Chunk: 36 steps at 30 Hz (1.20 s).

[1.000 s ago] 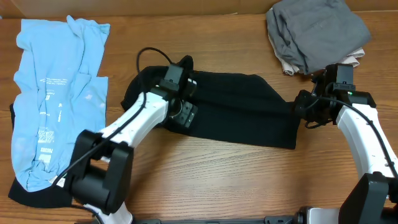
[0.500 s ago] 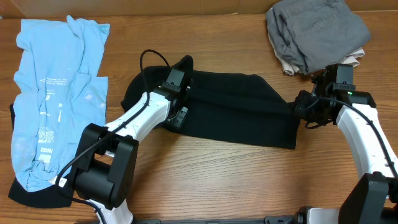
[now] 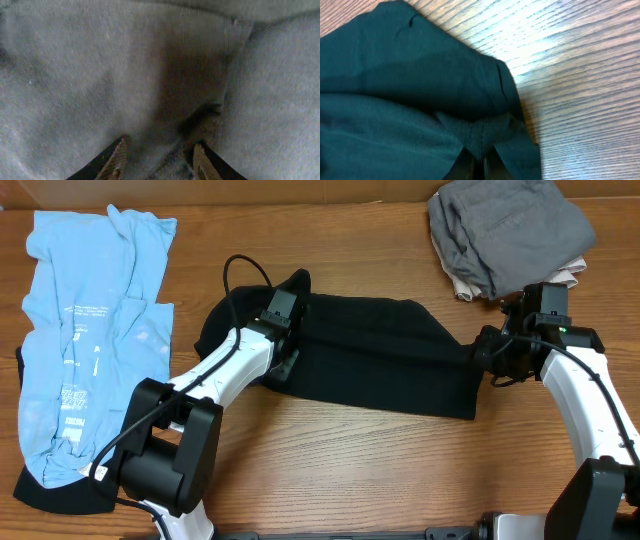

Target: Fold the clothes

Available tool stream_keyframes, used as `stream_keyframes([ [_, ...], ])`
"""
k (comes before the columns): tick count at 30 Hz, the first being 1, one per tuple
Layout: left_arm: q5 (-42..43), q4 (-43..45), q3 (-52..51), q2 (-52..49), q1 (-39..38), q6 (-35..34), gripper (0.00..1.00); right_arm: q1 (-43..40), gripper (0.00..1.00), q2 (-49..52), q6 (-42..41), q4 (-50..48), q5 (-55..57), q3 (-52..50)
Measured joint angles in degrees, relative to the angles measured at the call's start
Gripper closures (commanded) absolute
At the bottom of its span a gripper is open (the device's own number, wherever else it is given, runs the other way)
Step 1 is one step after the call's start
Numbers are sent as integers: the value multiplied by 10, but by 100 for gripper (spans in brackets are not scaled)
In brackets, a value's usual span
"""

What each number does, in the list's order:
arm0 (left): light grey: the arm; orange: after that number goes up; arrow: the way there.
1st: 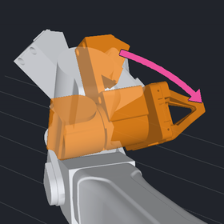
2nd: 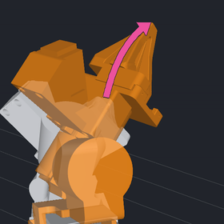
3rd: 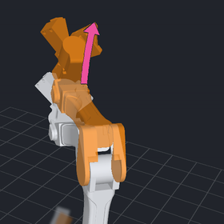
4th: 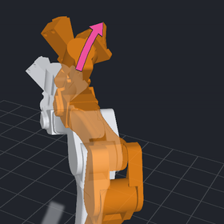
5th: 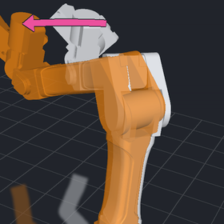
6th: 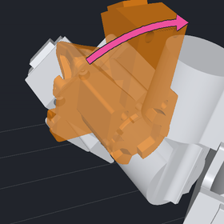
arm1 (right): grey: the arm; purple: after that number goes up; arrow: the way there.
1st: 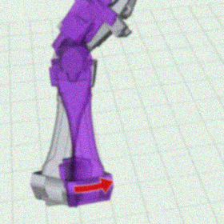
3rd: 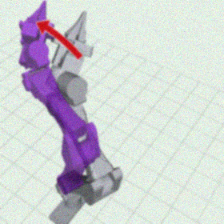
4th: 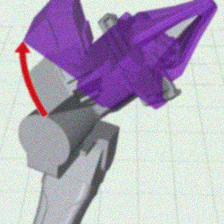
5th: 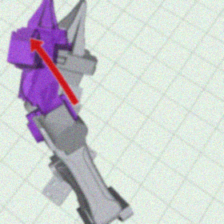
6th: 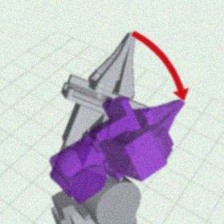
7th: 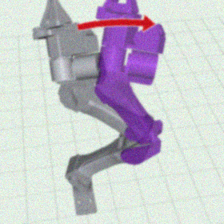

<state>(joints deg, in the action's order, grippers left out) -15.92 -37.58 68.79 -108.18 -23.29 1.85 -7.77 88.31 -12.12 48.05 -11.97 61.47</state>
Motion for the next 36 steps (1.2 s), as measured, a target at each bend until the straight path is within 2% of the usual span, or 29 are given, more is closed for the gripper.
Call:
stream_keyframes([
  [11,45,4,0,-19,0,0,58,0,96,0,0,0,3,0],
  [13,51,4,0,-19,0,0,64,0,96,0,0,0,4,0],
  [15,59,4,0,-19,0,-2,82,0,96,0,0,0,3,0],
  [18,70,4,0,-19,0,-6,96,0,96,0,0,0,4,0],
  [25,73,5,1,-19,0,-5,96,0,96,0,0,0,4,0],
  [28,71,-26,21,-21,5,-23,96,0,96,0,0,0,4,0],
  [36,63,-211,257,-26,66,-61,96,0,96,0,0,0,4,0],
])
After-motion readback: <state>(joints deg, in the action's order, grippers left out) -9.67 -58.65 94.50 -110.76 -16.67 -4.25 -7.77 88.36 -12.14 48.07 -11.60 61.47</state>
